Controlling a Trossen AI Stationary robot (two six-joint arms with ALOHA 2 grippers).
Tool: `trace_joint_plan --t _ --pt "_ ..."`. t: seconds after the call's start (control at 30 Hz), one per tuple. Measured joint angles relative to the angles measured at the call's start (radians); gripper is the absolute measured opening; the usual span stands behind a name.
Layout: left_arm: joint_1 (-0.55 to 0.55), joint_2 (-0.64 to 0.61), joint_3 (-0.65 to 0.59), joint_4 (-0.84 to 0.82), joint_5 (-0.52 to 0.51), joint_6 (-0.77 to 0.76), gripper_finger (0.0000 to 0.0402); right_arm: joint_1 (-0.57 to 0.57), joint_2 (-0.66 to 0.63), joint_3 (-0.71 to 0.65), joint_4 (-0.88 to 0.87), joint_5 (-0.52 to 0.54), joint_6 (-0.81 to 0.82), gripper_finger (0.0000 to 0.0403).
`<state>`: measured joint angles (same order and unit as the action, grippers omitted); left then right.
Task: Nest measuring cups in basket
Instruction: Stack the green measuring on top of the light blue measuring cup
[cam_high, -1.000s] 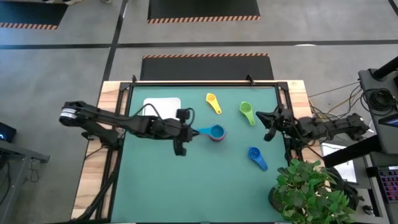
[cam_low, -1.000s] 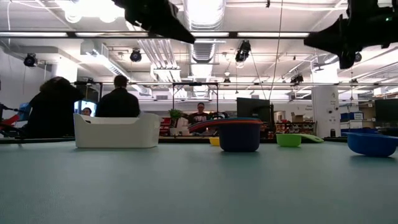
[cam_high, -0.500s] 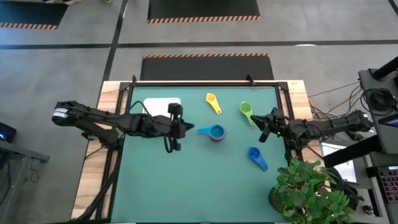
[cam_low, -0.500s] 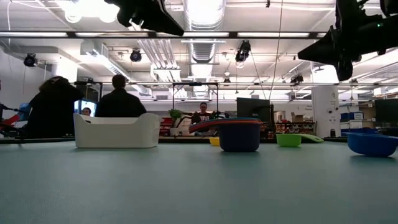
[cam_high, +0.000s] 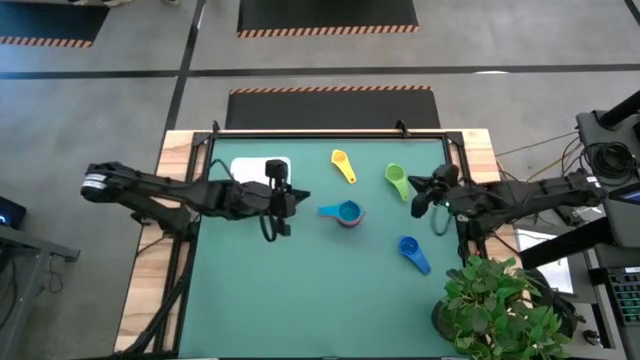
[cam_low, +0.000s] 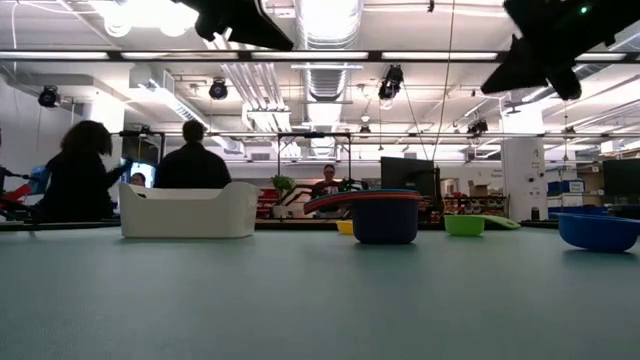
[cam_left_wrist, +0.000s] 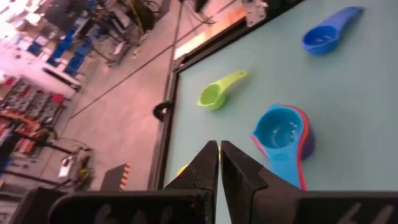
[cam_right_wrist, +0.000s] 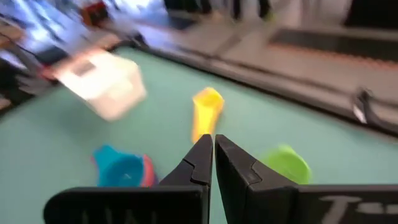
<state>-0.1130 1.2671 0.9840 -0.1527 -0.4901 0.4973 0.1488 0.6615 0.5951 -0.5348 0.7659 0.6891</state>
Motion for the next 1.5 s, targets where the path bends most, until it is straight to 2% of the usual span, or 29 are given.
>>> trace_joint_plan --t 0.2,0.37,0.5,0.73,1.0,1.27,1.5 --pt "0.001 -0.045 0.0 -0.001 -0.054 0.016 0.0 -0.076 0.099 0.067 -0.287 -0.111 0.241 0.0008" --pt "0.004 -0.068 0.0 -0.003 -0.093 0.008 0.0 -0.156 0.153 0.068 -0.304 -0.215 0.283 0.0008" --pt "0.004 -0.071 0.0 -0.016 -0.095 -0.002 0.0 -0.223 0.196 0.067 -0.304 -0.245 0.281 0.0008" --pt "0.004 -0.071 0.0 -0.039 -0.095 -0.001 0.0 -0.326 0.267 0.07 -0.268 -0.266 0.204 0.0008" --pt "0.004 -0.07 0.0 -0.049 -0.095 -0.001 0.0 -0.432 0.333 0.072 -0.102 -0.402 0.022 0.0008" --pt "0.004 -0.07 0.0 -0.05 -0.095 -0.001 0.0 -0.562 0.397 0.072 -0.014 -0.535 -0.099 0.0008" --pt "0.004 -0.07 0.0 -0.05 -0.095 -0.001 0.0 -0.607 0.441 0.072 -0.002 -0.557 -0.141 0.0009"
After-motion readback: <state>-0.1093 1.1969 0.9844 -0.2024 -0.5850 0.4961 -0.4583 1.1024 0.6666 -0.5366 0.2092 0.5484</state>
